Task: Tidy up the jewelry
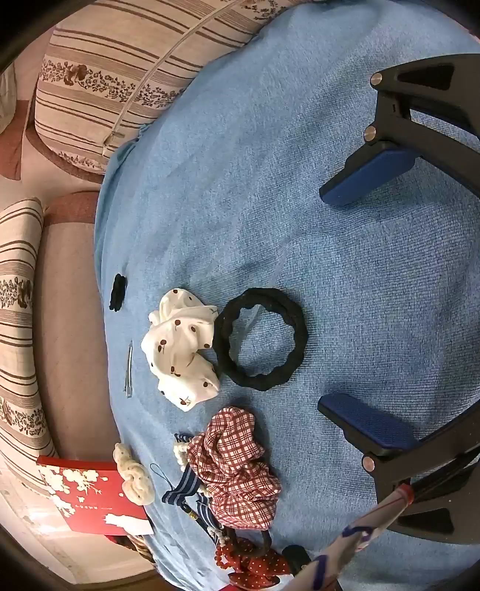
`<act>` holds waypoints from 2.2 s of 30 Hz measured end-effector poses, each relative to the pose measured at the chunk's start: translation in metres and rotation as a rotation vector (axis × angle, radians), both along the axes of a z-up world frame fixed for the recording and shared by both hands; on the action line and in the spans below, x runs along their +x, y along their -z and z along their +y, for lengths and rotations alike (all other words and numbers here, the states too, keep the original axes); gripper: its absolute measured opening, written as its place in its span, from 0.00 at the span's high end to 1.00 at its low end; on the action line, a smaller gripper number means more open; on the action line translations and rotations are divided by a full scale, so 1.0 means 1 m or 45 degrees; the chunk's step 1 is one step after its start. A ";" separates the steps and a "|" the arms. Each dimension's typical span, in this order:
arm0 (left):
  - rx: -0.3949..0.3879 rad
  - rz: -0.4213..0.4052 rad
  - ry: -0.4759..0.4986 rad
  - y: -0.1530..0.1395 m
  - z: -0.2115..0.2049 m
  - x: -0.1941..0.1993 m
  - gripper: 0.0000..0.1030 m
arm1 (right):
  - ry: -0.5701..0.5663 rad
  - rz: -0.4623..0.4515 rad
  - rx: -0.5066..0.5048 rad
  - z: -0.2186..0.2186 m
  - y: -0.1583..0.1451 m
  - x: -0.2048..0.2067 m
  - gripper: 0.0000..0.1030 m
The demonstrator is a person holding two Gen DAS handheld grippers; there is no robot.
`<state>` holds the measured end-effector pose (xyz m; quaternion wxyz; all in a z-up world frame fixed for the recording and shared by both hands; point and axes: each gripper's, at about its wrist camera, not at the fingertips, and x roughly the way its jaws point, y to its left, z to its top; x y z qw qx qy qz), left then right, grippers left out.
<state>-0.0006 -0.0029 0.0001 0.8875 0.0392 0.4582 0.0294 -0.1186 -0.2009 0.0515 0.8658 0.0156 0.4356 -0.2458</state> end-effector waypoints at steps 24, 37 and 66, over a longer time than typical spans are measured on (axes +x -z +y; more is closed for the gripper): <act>-0.075 0.015 -0.001 0.001 0.004 0.000 0.00 | 0.002 0.003 -0.019 0.004 0.002 0.001 0.00; -0.080 0.027 0.009 0.002 0.005 0.000 0.00 | 0.001 0.022 0.040 -0.002 -0.002 -0.001 0.00; -0.132 -0.082 0.003 -0.070 0.063 -0.191 0.01 | -0.153 -0.075 0.035 0.092 -0.066 -0.052 0.10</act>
